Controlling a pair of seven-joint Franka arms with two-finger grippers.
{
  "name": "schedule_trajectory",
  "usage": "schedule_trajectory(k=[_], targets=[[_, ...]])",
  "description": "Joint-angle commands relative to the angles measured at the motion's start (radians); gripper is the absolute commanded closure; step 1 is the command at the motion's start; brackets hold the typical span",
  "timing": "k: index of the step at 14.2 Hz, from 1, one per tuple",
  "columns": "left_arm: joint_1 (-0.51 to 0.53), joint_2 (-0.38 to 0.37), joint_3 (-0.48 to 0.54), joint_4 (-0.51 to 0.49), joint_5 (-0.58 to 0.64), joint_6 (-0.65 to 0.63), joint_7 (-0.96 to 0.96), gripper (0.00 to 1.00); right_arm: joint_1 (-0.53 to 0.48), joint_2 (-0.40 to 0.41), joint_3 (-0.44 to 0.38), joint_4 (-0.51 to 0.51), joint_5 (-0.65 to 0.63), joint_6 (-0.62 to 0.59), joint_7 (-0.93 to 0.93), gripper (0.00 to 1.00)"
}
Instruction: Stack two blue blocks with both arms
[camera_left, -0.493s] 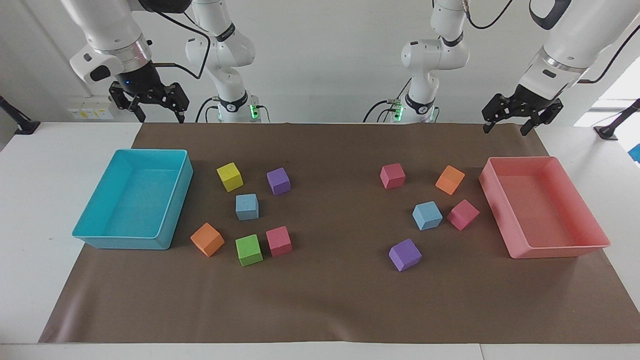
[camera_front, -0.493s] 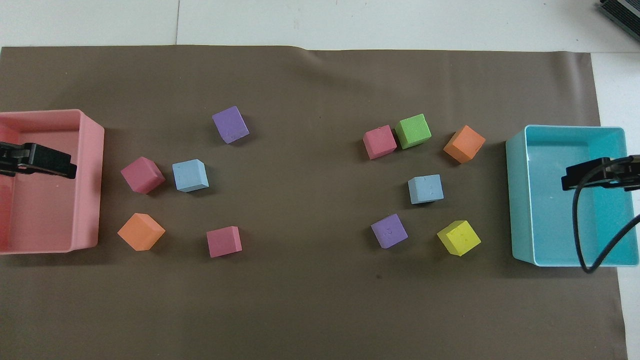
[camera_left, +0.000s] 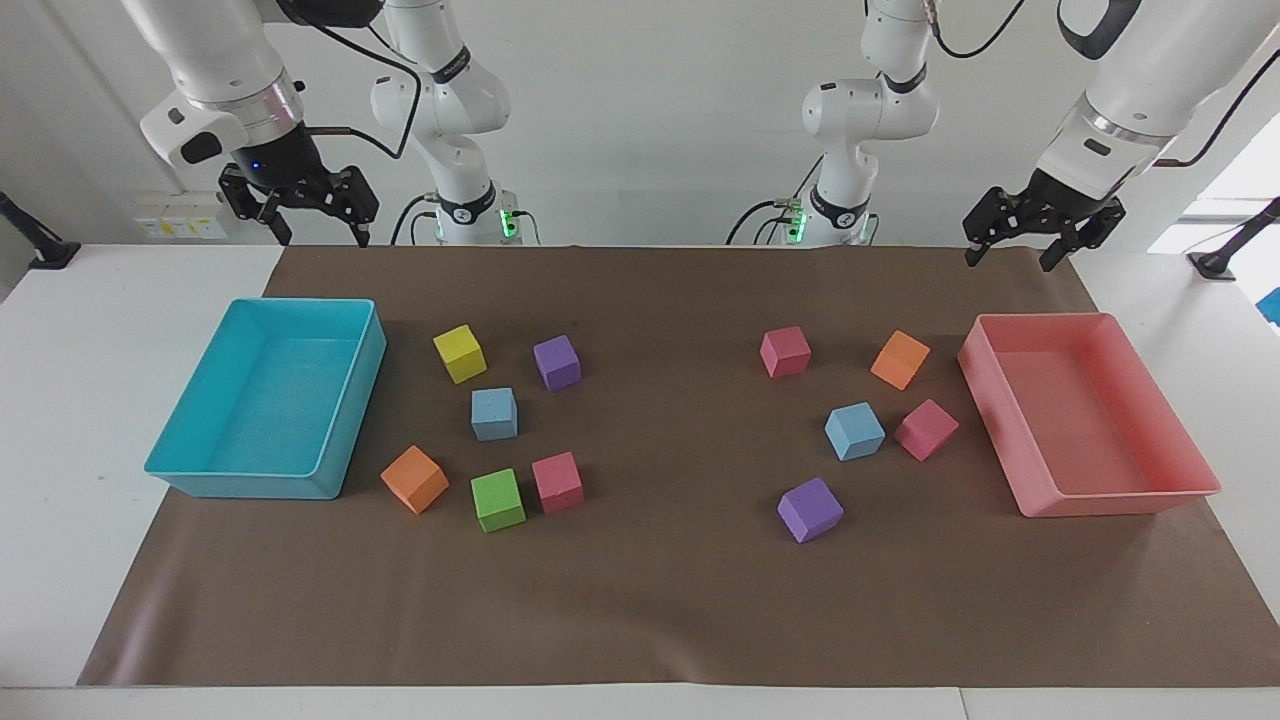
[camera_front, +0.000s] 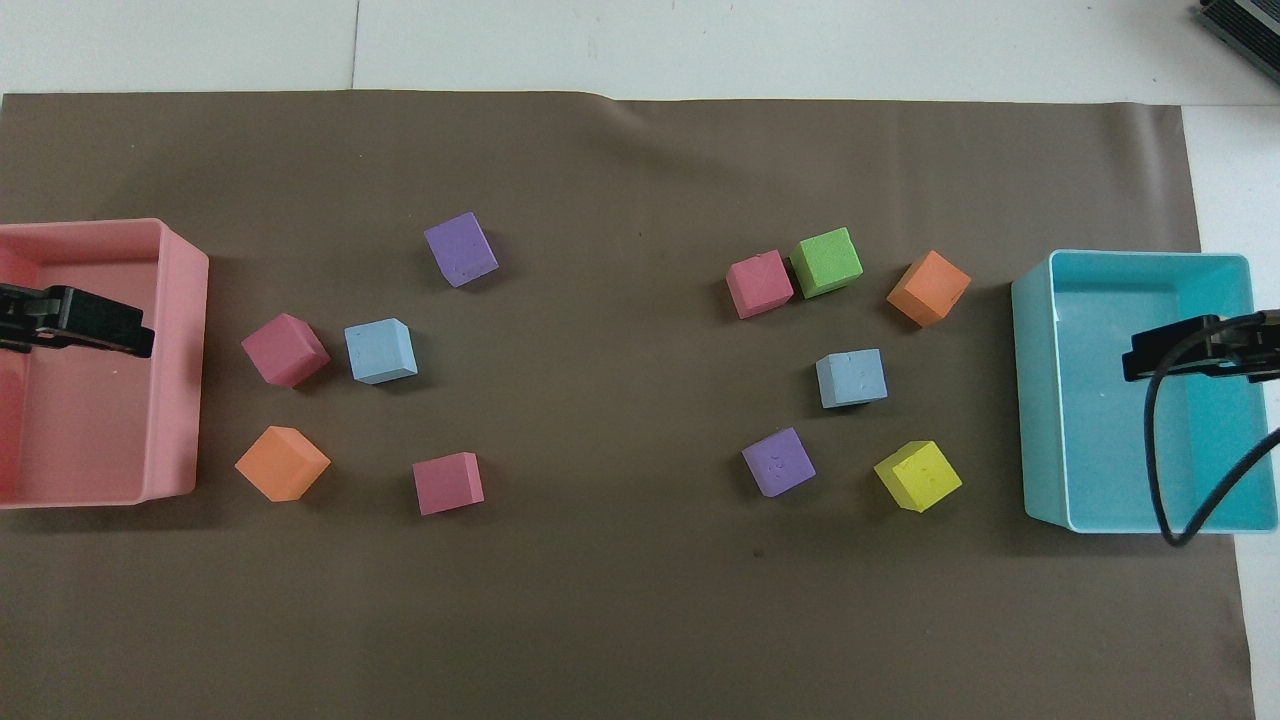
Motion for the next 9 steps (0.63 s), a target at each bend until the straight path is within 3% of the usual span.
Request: schedule_trajectory(k=[1,9], targets=[[0.007,-0.014,-0.006,-0.007,0.003,0.006,0.012,0.00,-0.013,-0.004,0.009,-0.012,0.003,0.016,0.017,0.00],[0.017,-0.014,-0.005,-0.007,0.003,-0.003,0.006,0.00,-0.011,-0.026,0.010,-0.046,0.003,0.036,0.015,0.00]])
